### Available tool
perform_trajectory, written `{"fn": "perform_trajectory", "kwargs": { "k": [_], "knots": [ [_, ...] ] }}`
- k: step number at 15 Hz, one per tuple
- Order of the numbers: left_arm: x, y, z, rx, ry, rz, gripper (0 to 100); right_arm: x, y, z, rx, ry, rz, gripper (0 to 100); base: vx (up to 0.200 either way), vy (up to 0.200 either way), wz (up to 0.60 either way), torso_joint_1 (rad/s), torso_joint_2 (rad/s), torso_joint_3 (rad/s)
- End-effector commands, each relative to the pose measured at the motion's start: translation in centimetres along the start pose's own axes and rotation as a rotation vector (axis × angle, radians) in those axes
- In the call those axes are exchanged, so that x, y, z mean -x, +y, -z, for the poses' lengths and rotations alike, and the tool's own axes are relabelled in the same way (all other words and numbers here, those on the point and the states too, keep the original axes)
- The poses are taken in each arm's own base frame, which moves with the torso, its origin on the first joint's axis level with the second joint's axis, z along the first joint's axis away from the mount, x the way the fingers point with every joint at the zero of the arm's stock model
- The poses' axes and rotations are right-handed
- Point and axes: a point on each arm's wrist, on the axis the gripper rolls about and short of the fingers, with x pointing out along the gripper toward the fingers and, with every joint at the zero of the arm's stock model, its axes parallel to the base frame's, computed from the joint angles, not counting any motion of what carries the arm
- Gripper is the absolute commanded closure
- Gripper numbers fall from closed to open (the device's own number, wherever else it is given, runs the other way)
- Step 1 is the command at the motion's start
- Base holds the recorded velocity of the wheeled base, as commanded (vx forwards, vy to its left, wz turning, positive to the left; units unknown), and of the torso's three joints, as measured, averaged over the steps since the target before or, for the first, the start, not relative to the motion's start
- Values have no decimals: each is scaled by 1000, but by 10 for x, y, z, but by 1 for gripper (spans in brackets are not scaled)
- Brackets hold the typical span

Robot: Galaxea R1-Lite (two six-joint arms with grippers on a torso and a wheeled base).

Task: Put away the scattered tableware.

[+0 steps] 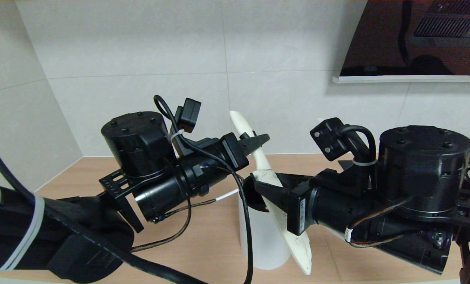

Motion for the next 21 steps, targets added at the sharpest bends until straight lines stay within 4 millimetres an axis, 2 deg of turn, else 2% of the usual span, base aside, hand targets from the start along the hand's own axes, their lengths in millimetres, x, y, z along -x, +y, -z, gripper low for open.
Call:
{"fn": "perform_trajectory", "kwargs": {
  "k": [1,7,8,10,14,17,18,20,21],
  "knots": [
    [1,-2,-2,15,-6,8,100,0,0,0,-1,-2,0,100,0,0,0,0,0,0],
    [2,-4,-4,28,-10,15,100,0,-2,-2,-4,-19,7,100,0,0,0,0,0,0],
    [1,-5,-5,27,-15,17,100,0,-2,-2,-4,-19,7,0,0,0,0,0,0,0],
    [1,-7,-6,24,-19,19,100,0,-2,-2,-4,-19,7,0,0,0,0,0,0,0],
    [10,-27,-23,16,-49,10,100,9,-6,-10,-9,-52,20,0,0,0,0,0,0,0],
    [19,-56,-56,-20,-152,-108,100,25,-25,-31,-20,-130,74,0,0,0,0,0,0,0],
    [20,-65,-68,-52,-186,-198,100,29,-35,-37,-24,-154,108,0,0,0,0,0,0,0],
    [17,-78,-80,-119,-223,-292,100,34,-48,-44,-29,-180,159,0,0,0,0,0,0,0],
    [15,-80,-75,-167,-216,-315,100,35,-51,-45,-28,-184,171,0,0,0,0,0,0,0]
  ]
}}
